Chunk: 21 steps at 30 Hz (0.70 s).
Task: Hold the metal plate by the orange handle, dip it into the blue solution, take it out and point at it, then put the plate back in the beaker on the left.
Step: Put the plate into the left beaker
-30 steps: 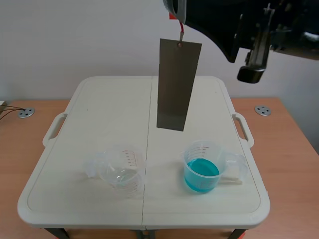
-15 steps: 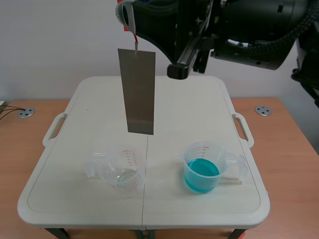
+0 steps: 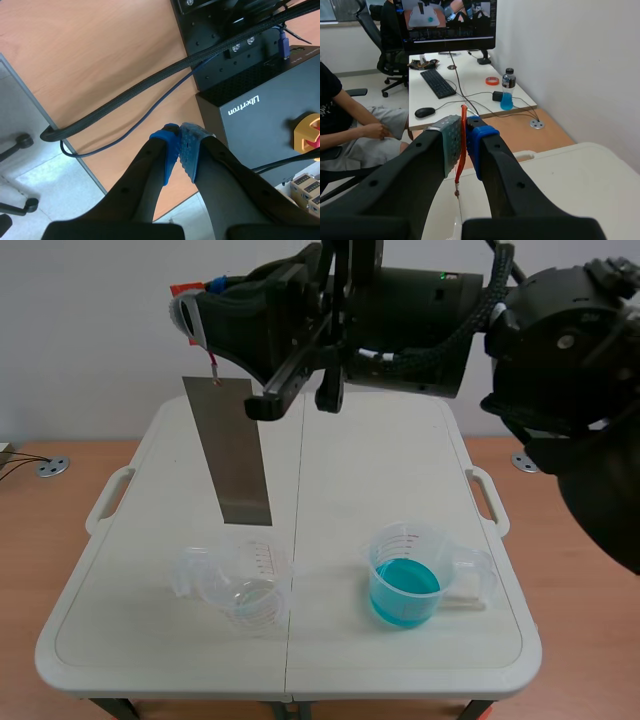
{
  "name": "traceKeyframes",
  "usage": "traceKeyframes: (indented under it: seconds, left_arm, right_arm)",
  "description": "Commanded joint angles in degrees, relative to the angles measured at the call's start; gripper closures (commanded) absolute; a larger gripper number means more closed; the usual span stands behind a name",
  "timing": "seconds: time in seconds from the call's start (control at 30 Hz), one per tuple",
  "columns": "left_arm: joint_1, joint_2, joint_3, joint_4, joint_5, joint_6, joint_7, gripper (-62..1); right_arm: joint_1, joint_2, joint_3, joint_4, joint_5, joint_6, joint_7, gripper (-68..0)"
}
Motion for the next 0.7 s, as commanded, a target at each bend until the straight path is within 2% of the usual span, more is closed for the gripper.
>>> traceKeyframes:
  seconds: [0.0, 0.3, 0.57, 0.67]
  left_arm:
    - [0.72, -0.33, -0.04, 0.5, -0.35, -0.33, -0.17, -1.5]
    - [0.39, -0.33, -0.04, 0.39, -0.37, -0.33, -0.22, -1.5]
    - [-0.2, -0.33, -0.07, 0.35, -0.33, -0.26, -0.2, -1.5]
    - [-0.57, -0.33, -0.07, 0.33, 0.87, -0.11, -0.2, -1.5]
  right_arm:
    - [1.29, -0.5, -0.37, 0.17, 0.17, 0.2, 0.81, -1.3]
    - [1.18, -1.79, -3.17, -0.35, -0.42, 0.2, -0.17, -1.3]
    - [0.85, -1.79, -3.23, -1.38, -0.42, 0.17, -0.26, -1.3]
    - [0.83, -1.79, -3.23, -2.4, -0.42, 0.17, -0.24, -1.3]
